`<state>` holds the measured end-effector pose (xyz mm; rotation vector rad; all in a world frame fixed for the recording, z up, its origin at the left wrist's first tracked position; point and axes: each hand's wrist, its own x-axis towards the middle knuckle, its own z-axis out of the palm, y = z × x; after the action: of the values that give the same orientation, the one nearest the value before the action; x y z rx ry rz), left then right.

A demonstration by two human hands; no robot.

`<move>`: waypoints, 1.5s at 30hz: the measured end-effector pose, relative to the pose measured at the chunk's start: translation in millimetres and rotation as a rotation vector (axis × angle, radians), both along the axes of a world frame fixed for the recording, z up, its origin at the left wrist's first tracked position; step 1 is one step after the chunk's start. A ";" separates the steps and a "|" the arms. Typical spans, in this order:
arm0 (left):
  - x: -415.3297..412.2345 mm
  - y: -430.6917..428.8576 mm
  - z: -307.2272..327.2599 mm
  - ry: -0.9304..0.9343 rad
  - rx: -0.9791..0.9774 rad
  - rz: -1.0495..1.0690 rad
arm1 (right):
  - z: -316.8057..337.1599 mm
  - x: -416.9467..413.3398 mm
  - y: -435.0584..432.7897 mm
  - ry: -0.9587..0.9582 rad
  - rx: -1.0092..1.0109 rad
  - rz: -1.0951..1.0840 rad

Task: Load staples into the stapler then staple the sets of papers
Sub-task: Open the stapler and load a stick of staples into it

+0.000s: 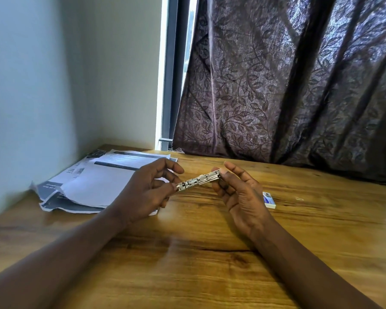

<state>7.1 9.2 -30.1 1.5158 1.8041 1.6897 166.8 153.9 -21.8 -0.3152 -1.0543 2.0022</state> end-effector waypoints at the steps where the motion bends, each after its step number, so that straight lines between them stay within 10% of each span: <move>1: 1.3 -1.1 0.4 0.025 0.014 -0.002 | 0.5 -0.4 -1.9 0.010 -0.014 0.025; 24: 29.3 1.4 3.7 -0.178 -0.100 -0.182 | -16.8 -2.6 -22.4 -0.262 0.599 0.035; 45: 21.3 6.4 3.1 -0.478 -0.205 -0.288 | -12.5 -3.9 -36.4 -0.126 0.795 -0.100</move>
<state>28.5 15.6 -27.0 1.1039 1.3865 1.5100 162.9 117.5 -34.3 -0.0592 -1.7690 1.3451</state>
